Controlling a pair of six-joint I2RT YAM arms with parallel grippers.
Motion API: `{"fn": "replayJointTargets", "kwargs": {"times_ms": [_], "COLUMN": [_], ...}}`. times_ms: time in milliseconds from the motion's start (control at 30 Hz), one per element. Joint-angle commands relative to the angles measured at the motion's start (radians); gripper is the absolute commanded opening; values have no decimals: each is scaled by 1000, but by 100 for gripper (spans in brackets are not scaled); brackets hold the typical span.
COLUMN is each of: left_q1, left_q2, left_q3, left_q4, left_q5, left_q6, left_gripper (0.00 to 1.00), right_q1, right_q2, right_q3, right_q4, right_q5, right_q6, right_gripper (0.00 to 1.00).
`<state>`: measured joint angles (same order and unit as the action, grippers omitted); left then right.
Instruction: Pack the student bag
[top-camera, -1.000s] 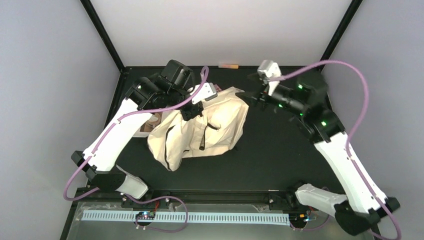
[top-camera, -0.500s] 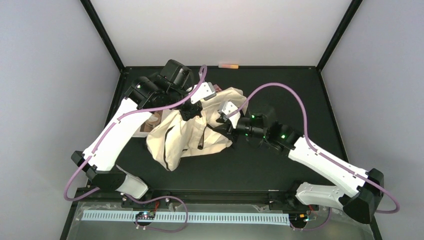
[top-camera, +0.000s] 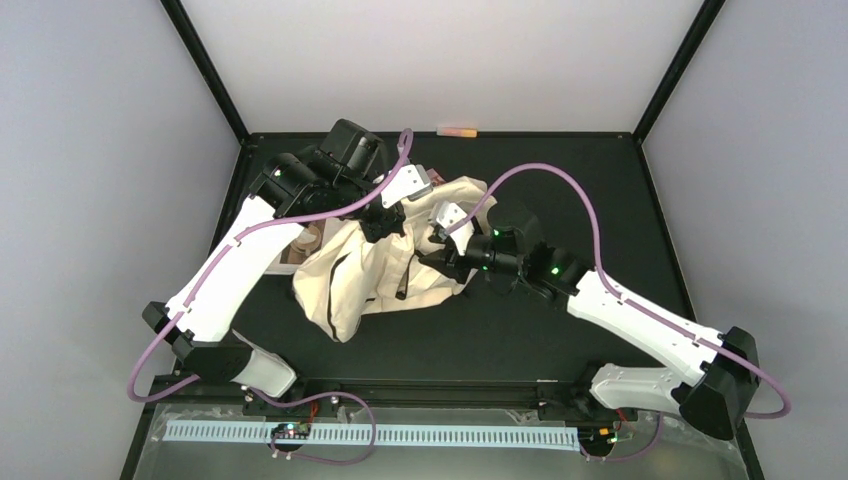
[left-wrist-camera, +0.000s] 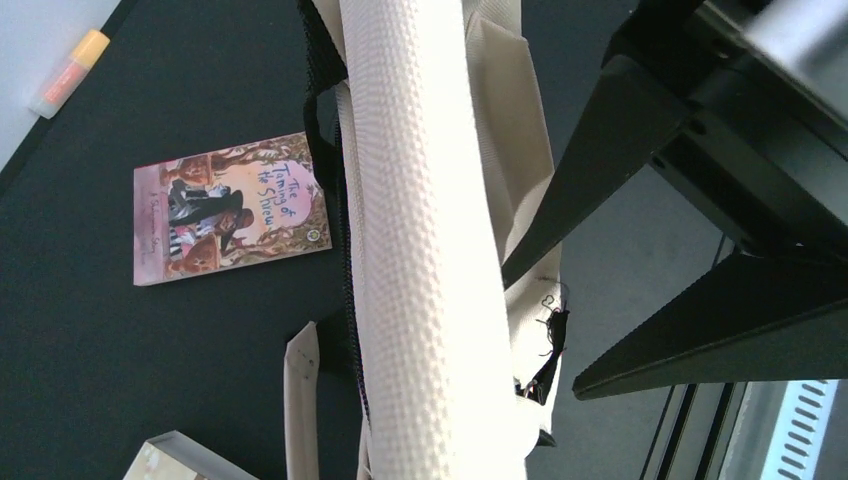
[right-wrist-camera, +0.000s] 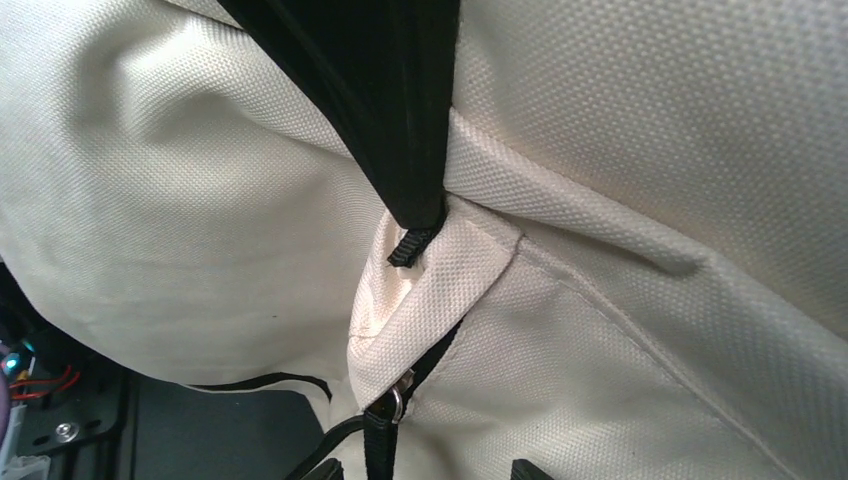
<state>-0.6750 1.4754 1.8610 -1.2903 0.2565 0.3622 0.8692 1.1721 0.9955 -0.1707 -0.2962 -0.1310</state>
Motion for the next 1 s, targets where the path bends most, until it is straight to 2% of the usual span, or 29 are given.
{"fn": "replayJointTargets", "kwargs": {"times_ms": [0, 167, 233, 500, 700, 833, 967], "left_q1": [3, 4, 4, 5, 52, 117, 138], "left_q2": [-33, -35, -37, -36, -9, 22, 17], "left_q3": [34, 33, 34, 43, 145, 300, 340], "left_q4": [43, 49, 49, 46, 55, 56, 85], "left_q5": [41, 41, 42, 40, -23, 1, 14], "left_q6": [-29, -32, -32, -33, -54, -96, -132], "left_gripper": [2, 2, 1, 2, 2, 2, 1], "right_q1": [9, 63, 66, 66, 102, 156, 216], "right_q2": [16, 69, 69, 62, 71, 76, 112], "right_q3": [-14, 20, 2, -9, -10, -27, -43], "right_q4": [88, 69, 78, 77, 20, 13, -1], "right_q5": [29, 103, 129, 164, 196, 200, 251], "right_q6": [-3, -7, -1, -11, -14, 1, 7], "right_gripper": [43, 40, 36, 2, 1, 1, 1]}}
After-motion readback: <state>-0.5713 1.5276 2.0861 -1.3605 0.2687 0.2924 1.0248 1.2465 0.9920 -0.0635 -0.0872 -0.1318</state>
